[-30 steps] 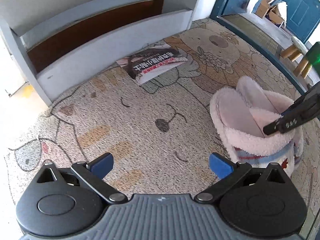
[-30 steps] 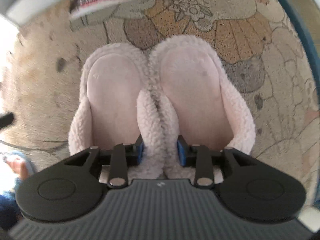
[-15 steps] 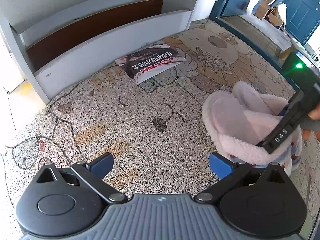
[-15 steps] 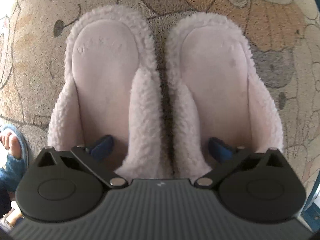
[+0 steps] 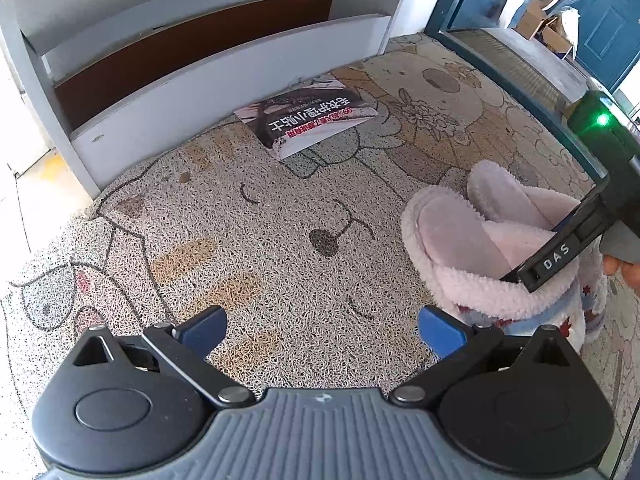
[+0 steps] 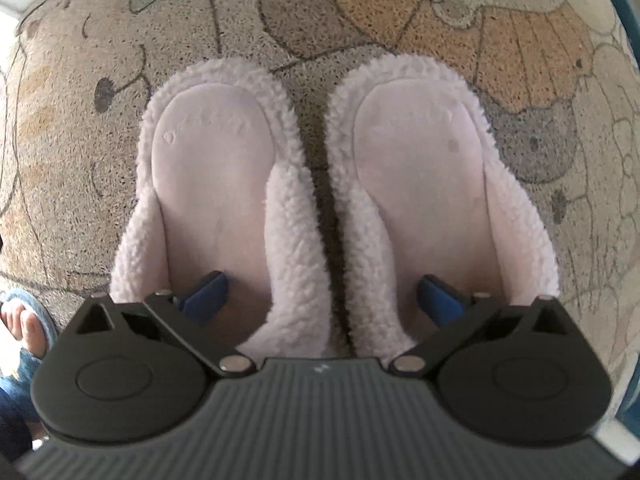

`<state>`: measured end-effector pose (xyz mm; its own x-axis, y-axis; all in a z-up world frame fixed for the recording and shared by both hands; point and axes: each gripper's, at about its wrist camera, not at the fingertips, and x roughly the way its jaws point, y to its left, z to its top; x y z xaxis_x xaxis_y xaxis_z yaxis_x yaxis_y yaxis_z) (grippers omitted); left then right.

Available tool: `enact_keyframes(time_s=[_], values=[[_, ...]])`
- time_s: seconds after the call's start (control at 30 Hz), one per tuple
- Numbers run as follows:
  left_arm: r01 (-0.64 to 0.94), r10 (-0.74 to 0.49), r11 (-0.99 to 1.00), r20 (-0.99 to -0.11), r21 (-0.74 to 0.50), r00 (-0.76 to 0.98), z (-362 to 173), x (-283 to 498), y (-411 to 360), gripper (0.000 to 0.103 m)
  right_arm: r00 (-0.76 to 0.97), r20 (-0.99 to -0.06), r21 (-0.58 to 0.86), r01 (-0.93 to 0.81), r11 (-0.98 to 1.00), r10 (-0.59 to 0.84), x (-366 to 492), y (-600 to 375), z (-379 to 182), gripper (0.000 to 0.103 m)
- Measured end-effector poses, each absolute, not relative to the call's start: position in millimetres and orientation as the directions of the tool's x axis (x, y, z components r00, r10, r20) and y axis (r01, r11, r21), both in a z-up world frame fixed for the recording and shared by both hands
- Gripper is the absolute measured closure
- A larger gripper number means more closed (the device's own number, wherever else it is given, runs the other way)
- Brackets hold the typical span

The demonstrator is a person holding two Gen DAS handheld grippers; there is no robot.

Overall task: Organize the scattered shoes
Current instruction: 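Lift the pink striped slippers up off the mat with the right tool, then carry the pink striped slippers toward the white shoe cabinet with the right tool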

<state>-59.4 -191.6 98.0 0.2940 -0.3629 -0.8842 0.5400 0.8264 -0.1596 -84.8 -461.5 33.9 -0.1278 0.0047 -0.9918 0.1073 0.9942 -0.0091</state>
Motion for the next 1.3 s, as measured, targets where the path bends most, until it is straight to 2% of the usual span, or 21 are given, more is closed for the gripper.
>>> enact_keyframes(time_s=[0.03,0.1,0.17,0.23,0.3,0.4,0.43,0.47,0.5,0.53,0.67,0.9,0.93,1.0,1.03,1.07,1.3], values=[[0.538,-0.361,0.828,-0.885,-0.158,0.294,98,-59,-192,0.001,-0.124,-0.992,-0.013,0.118,0.993,0.002,-85,-462,36,0.000],[0.539,-0.361,0.828,-0.884,-0.157,0.296,98,-60,-192,0.001,-0.118,-0.993,-0.026,0.136,0.990,-0.010,-86,-463,40,0.013],[0.544,-0.362,0.825,-0.883,-0.154,0.298,98,-61,-193,0.001,-0.106,-0.994,-0.044,0.146,0.988,-0.028,-87,-463,47,0.038],[0.546,-0.363,0.823,-0.883,-0.154,0.297,97,-62,-194,0.001,-0.095,-0.995,-0.057,0.167,0.984,-0.041,-88,-463,57,0.052],[0.546,-0.364,0.823,-0.884,-0.157,0.294,96,-63,-196,0.001,-0.099,-0.994,-0.057,0.172,0.983,-0.041,-89,-462,61,0.054],[0.549,-0.364,0.821,-0.884,-0.157,0.293,95,-65,-199,0.001,-0.116,-0.992,-0.063,0.131,0.989,-0.048,-89,-458,56,0.049],[0.548,-0.363,0.822,-0.885,-0.156,0.293,95,-65,-199,0.001,-0.125,-0.991,-0.067,0.117,0.991,-0.053,-88,-457,54,0.041],[0.547,-0.362,0.822,-0.885,-0.156,0.293,95,-65,-199,0.001,-0.135,-0.989,-0.078,0.115,0.990,-0.062,-86,-458,51,0.026],[0.546,-0.362,0.823,-0.885,-0.157,0.292,94,-64,-199,0.001,-0.153,-0.985,-0.098,0.111,0.989,-0.080,-84,-461,46,0.017],[0.544,-0.363,0.824,-0.885,-0.158,0.292,94,-64,-199,0.001,-0.171,-0.980,-0.118,0.108,0.987,-0.098,-81,-464,41,0.000],[0.539,-0.362,0.827,-0.887,-0.162,0.288,92,-64,-200,0.001,-0.211,-0.977,-0.053,0.106,0.993,-0.030,-75,-484,30,0.000],[0.537,-0.362,0.826,-0.891,-0.171,0.273,89,-66,-202,0.001,-0.217,-0.975,-0.068,0.111,0.991,-0.043,-72,-476,41,0.000],[0.539,-0.364,0.825,-0.890,-0.171,0.275,90,-67,-201,0.001,-0.218,-0.975,-0.068,0.132,0.989,-0.038,-72,-478,43,0.002],[0.542,-0.363,0.824,-0.888,-0.165,0.281,90,-66,-200,0.001,-0.211,-0.977,-0.056,0.159,0.986,-0.021,-75,-478,53,0.032],[0.539,-0.359,0.826,-0.889,-0.162,0.283,90,-66,-200,0.001,-0.204,-0.979,-0.033,0.148,0.988,-0.002,-76,-472,62,0.057],[0.535,-0.357,0.829,-0.891,-0.164,0.280,89,-65,-199,0.001,-0.205,-0.979,-0.030,0.145,0.989,0.000,-76,-468,69,0.068],[0.529,-0.362,0.832,-0.887,-0.169,0.287,92,-63,-197,0.001,-0.172,-0.983,-0.080,0.124,0.989,-0.058,-85,-454,81,0.074]])
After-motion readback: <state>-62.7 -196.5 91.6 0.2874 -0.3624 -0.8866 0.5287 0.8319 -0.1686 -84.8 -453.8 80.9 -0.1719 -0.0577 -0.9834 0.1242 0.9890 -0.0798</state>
